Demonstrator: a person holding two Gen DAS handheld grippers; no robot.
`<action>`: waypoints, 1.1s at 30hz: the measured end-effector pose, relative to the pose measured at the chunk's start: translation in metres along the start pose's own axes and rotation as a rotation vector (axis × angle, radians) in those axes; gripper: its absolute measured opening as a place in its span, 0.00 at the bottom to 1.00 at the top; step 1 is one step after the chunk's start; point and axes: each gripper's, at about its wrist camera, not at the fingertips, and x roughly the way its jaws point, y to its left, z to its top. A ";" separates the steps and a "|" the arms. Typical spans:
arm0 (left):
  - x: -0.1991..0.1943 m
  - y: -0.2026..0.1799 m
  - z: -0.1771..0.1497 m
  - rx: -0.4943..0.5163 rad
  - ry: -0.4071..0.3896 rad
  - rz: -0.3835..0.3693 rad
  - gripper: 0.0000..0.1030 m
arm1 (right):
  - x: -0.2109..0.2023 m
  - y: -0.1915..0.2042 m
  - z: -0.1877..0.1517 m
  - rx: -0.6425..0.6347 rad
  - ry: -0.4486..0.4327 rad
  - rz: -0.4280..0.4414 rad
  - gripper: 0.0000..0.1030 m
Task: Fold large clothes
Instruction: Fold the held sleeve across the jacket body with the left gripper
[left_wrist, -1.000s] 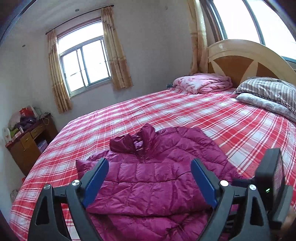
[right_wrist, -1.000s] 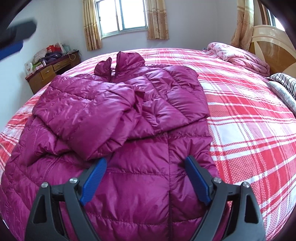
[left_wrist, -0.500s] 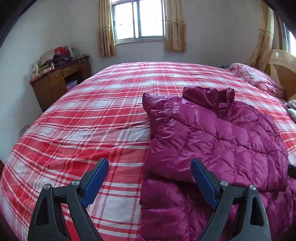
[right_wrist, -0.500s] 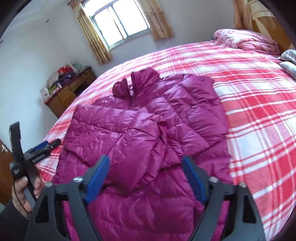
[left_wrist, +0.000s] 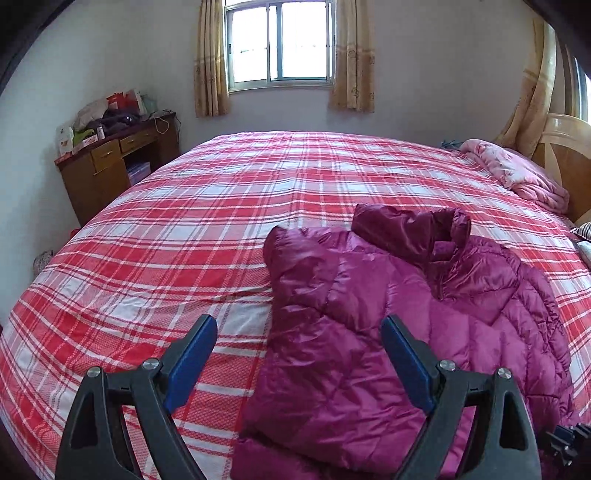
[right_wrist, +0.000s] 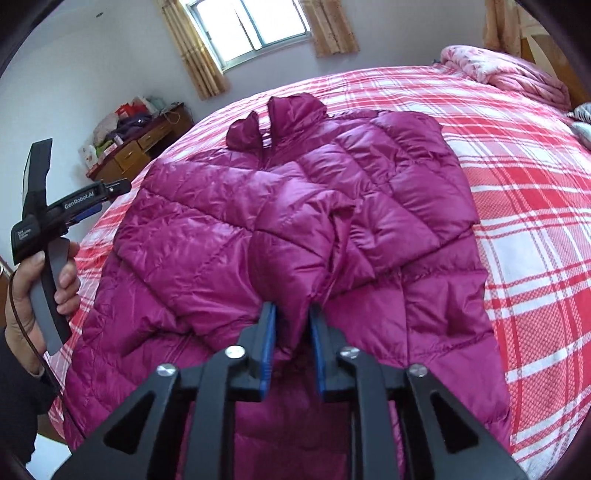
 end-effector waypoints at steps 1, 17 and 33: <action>-0.003 -0.007 0.002 0.015 -0.011 -0.017 0.88 | -0.005 -0.001 0.000 0.004 -0.013 -0.005 0.38; 0.073 -0.009 -0.032 0.054 0.191 -0.030 0.88 | 0.014 0.039 0.044 -0.078 -0.083 -0.039 0.54; 0.053 0.009 -0.046 -0.068 0.122 -0.030 0.89 | 0.042 0.029 0.022 -0.090 -0.071 -0.117 0.53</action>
